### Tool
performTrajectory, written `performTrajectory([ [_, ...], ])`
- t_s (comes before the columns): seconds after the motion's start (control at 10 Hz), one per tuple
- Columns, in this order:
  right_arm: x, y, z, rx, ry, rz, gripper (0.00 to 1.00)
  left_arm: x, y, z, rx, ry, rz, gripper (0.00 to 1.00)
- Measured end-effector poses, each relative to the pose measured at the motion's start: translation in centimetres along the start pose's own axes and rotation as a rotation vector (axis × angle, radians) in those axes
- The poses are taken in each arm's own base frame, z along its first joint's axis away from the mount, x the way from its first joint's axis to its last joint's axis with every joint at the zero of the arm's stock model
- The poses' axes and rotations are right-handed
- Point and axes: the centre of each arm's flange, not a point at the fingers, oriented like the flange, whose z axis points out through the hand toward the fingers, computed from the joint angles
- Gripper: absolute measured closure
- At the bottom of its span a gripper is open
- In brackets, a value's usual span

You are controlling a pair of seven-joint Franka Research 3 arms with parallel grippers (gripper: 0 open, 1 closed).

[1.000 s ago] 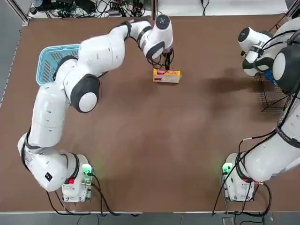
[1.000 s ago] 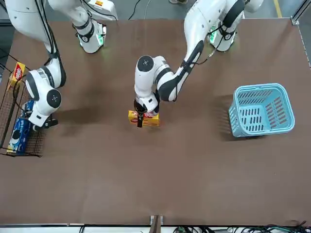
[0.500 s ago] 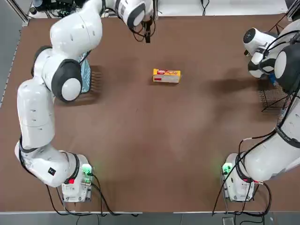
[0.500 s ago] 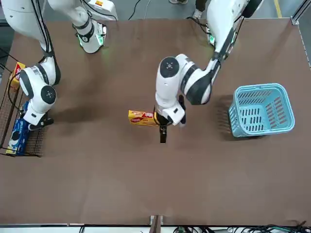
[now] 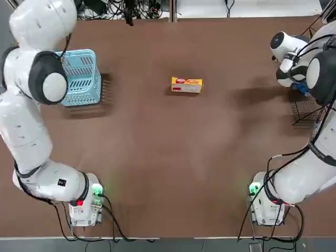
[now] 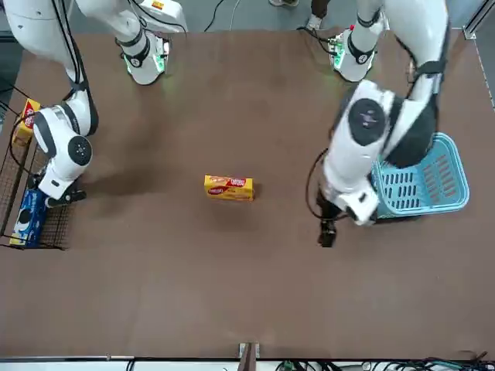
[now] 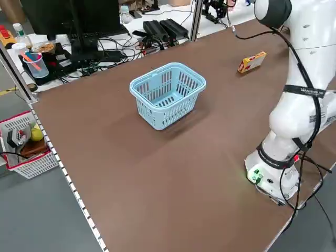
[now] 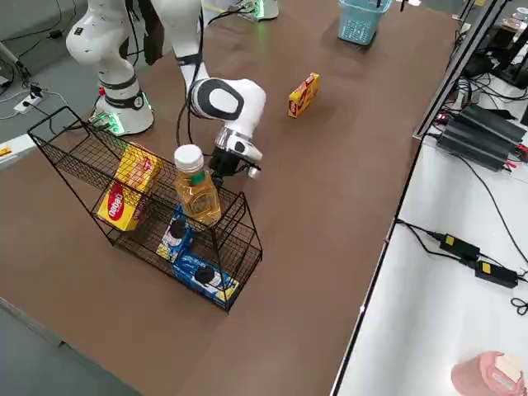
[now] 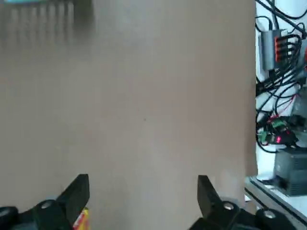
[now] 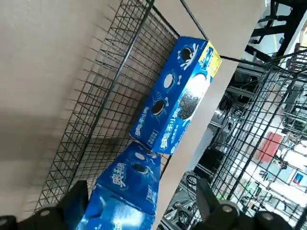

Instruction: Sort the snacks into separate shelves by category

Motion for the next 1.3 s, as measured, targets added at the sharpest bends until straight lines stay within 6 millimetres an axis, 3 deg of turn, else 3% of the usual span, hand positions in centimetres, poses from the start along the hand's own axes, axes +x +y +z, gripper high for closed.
performTrajectory([
  [0.4, 1.3, -1.3, -2.2, 0.066, 0.015, 0.099, 0.00, 7.1, -2.5, -3.5, 0.035, 0.001, 0.209, 0.01],
  [0.6, 2.1, -2.0, -3.6, 0.194, 0.010, 0.223, 0.00, 10.2, -3.4, -5.7, 0.064, -0.025, 0.360, 0.01],
  [0.9, 5.0, -4.8, -10.4, 0.473, 0.038, 0.407, 0.00, 14.9, -4.5, -8.7, 0.075, -0.056, 0.600, 0.01],
  [1.3, 6.4, -6.4, -16.7, 0.768, 0.028, 0.587, 0.00, 20.6, -7.2, -12.8, 0.110, -0.080, 0.946, 0.01],
])
